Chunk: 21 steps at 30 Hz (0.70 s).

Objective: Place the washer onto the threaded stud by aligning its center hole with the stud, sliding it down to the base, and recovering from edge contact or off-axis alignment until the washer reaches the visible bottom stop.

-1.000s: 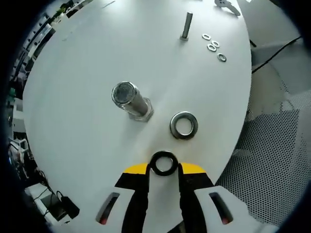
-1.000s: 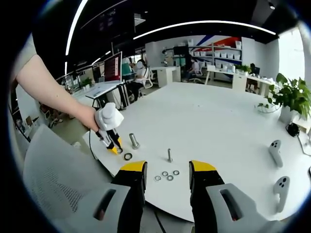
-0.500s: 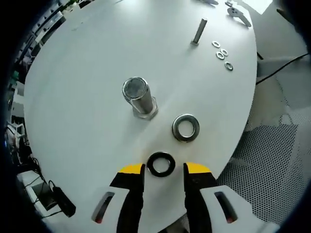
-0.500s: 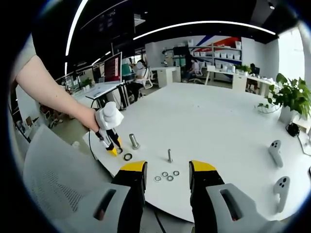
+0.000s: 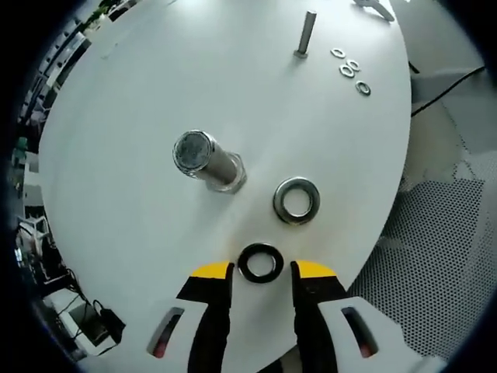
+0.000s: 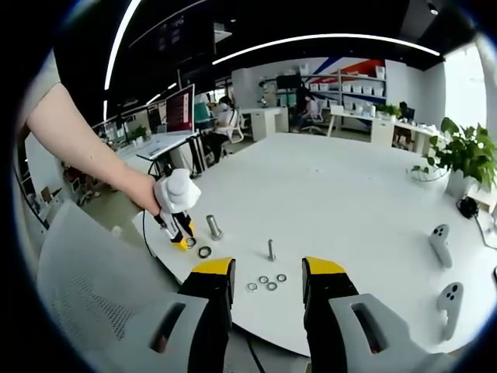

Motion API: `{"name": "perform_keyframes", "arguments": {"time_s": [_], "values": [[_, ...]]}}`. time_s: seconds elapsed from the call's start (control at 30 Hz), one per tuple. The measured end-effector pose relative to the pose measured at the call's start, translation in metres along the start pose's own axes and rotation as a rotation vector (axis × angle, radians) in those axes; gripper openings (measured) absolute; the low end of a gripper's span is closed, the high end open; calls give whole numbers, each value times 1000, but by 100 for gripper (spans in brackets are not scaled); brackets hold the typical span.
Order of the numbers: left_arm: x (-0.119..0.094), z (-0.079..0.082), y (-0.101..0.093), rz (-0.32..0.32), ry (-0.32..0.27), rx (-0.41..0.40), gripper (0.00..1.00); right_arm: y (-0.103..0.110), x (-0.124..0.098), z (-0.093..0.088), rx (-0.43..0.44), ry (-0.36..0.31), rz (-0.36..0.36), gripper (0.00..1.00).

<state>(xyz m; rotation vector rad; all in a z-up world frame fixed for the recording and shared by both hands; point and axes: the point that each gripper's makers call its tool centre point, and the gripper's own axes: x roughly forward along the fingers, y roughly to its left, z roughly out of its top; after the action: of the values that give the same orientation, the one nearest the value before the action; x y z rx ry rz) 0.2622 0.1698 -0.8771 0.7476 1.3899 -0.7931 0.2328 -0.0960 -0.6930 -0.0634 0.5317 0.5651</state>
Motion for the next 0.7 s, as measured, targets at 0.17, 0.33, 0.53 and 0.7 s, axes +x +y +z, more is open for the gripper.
{"name": "perform_keyframes", "arguments": {"time_s": [0.17,0.33,0.53,0.7], "values": [[-3,-1,1,8,-53,-26,28,0,-1,1,0,-6,-3,36],[-1,0,2,14,-100,-37,23,0,0,1,0,-6,0,36],[-1,2,2,12,-79,-41,21,1,0,0,-2,-1,2,36],[-1,1,3,17,-73,-41,21,1,0,0,-3,0,3,36]]}}
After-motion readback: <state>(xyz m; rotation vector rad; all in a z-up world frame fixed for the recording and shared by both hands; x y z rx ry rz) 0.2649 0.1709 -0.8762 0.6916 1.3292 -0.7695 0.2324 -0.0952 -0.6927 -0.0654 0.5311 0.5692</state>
